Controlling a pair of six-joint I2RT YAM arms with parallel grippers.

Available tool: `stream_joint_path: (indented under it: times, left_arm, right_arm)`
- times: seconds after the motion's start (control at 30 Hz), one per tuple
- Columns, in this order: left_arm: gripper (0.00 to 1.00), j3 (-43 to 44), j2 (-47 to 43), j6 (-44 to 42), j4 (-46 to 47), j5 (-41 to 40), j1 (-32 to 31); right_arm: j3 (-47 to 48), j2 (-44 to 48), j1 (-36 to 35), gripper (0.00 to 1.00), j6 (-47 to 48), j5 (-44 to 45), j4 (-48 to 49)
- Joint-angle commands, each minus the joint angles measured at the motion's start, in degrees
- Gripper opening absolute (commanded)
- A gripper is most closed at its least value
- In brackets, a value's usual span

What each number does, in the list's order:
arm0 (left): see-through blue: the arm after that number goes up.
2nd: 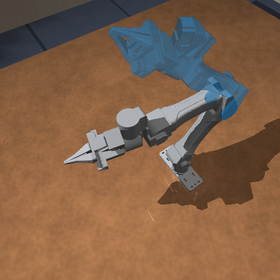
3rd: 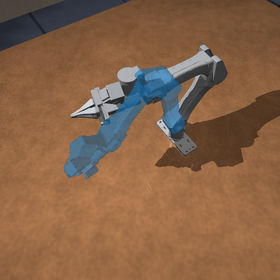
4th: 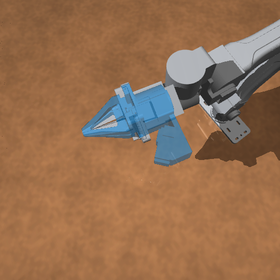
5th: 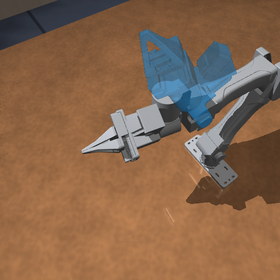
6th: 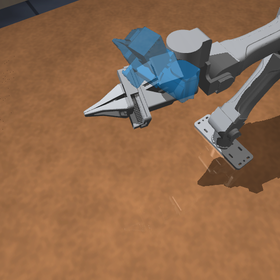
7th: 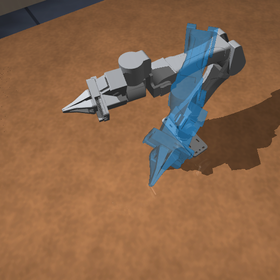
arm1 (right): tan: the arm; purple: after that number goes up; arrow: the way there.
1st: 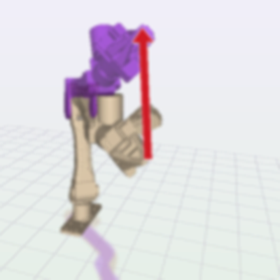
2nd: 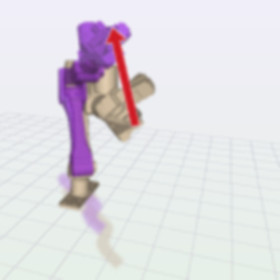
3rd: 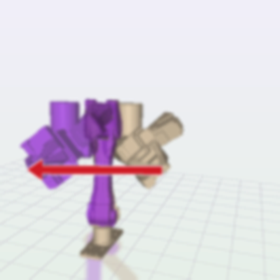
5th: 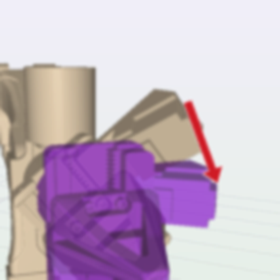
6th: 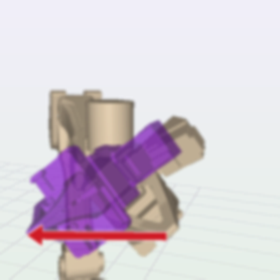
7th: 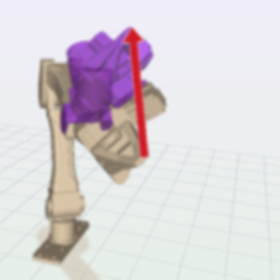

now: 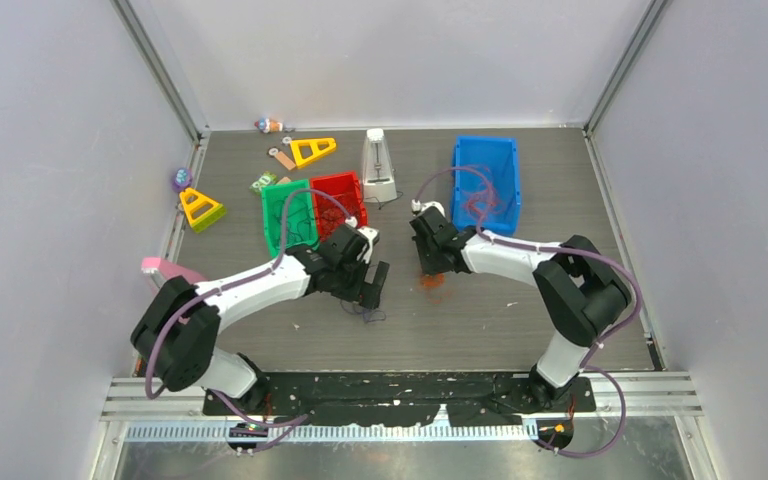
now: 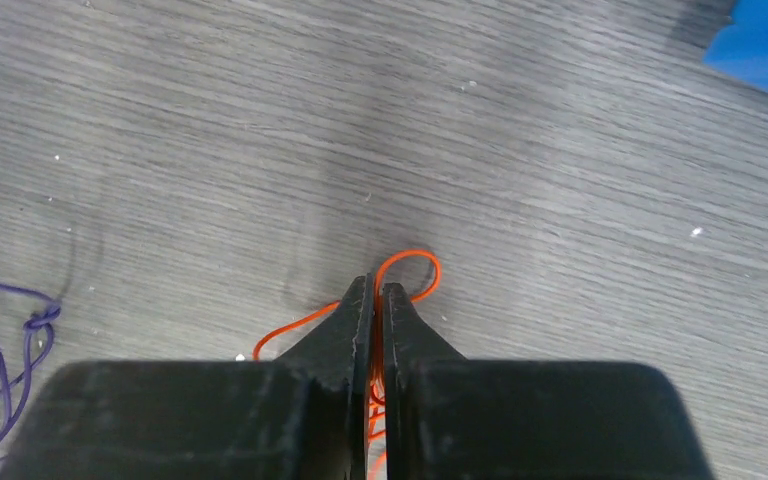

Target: Untangle the cables

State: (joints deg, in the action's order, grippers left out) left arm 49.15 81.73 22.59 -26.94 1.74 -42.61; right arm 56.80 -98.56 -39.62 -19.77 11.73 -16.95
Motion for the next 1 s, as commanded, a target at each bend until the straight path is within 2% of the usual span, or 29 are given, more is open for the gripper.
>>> stream_joint_path:
  times: [0.0,0.17,0.37,0.57,0.63,0.7,0.73,0.8,0.97]
  left_arm:
    - [0.99,1.17,3.55,2.36,2.77,0.71,-1.13]
    - [0.97,1.17,6.64,3.61,2.77,0.09,-1.5]
    - [0.79,0.6,11.02,5.83,4.3,-1.2,-1.66]
    - [0.3,-1.34,12.45,7.94,7.73,-3.88,-2.04]
    - [0.14,-1.34,13.17,7.97,7.84,-4.4,-2.12]
    - [0.02,-1.23,13.55,7.81,7.8,-4.7,-2.13]
    - [0.0,-1.3,13.45,7.7,7.69,-5.0,-2.13]
    - [0.0,-1.54,12.31,7.46,7.34,-5.85,-2.13]
    - [0.0,-0.73,5.92,5.48,3.07,-8.74,-2.09]
  right_arm:
    - [-0.38,7.94,1.25,0.06,-0.02,0.23,0.44]
    - [1.33,15.39,5.14,0.05,1.16,0.04,-2.16]
    - [7.68,21.46,12.56,0.05,3.74,1.6,-5.44]
    - [16.57,18.25,20.83,0.05,3.71,7.11,-5.92]
    - [19.73,14.91,22.32,0.1,3.96,8.57,-5.04]
    - [24.13,10.49,23.42,0.37,4.27,7.3,-6.23]
    - [27.29,9.17,23.75,0.73,4.24,7.05,-6.9]
    - [30.26,6.76,23.79,0.99,3.65,7.13,-9.18]
    - [25.74,11.44,23.84,0.95,2.81,3.54,-6.23]
